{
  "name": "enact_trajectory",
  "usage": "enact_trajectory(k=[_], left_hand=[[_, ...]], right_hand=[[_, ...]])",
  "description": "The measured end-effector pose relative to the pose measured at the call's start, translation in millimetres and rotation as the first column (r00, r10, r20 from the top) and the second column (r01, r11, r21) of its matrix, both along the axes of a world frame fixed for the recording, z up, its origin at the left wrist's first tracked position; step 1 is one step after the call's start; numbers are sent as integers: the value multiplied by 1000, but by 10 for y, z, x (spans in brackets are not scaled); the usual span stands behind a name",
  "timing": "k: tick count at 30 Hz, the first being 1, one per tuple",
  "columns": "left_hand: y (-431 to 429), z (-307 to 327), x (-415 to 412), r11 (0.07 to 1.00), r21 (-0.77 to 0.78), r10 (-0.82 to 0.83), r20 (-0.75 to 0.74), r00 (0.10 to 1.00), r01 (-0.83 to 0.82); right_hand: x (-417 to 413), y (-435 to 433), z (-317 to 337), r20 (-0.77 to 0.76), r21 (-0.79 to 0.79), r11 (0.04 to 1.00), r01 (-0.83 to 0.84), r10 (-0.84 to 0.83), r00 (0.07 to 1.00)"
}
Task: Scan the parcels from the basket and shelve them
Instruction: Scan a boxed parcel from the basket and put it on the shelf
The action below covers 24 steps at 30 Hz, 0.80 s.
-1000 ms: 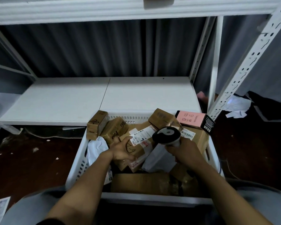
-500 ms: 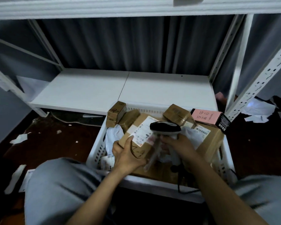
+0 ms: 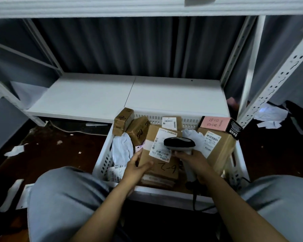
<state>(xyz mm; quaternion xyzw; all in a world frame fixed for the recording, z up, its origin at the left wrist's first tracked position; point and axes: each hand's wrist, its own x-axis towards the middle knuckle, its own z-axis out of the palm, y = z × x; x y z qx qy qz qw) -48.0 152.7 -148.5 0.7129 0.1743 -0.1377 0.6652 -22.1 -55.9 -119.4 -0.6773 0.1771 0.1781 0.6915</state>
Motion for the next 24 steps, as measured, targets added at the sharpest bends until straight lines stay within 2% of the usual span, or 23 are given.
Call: enact_trajectory(k=[3, 5, 9, 13, 16, 21, 24], left_hand=[[-32, 83, 42, 989, -115, -92, 32, 995, 95], [-10, 119, 73, 981, -121, -146, 37, 989, 149], [115, 266, 154, 991, -43, -121, 74, 990, 124], [243, 531, 280, 996, 36, -84, 175, 981, 79], [374, 698, 371, 989, 95, -132, 219, 967, 113], [498, 830, 454, 994, 58, -109, 229, 967, 98], [616, 918, 512, 988, 119, -124, 265, 956, 96]], right_hand=[[-6, -65, 36, 38, 32, 999, 42, -43, 998], [9, -103, 87, 80, 51, 997, 59, -63, 995], [71, -123, 217, 130, 82, 997, 18, -29, 991], [160, -71, 391, 227, 5, 998, -56, 53, 973], [203, 0, 536, 267, -32, 994, -101, 106, 958], [273, 66, 742, 299, -80, 985, -154, 171, 939], [325, 42, 904, 292, -113, 978, -175, 201, 935]])
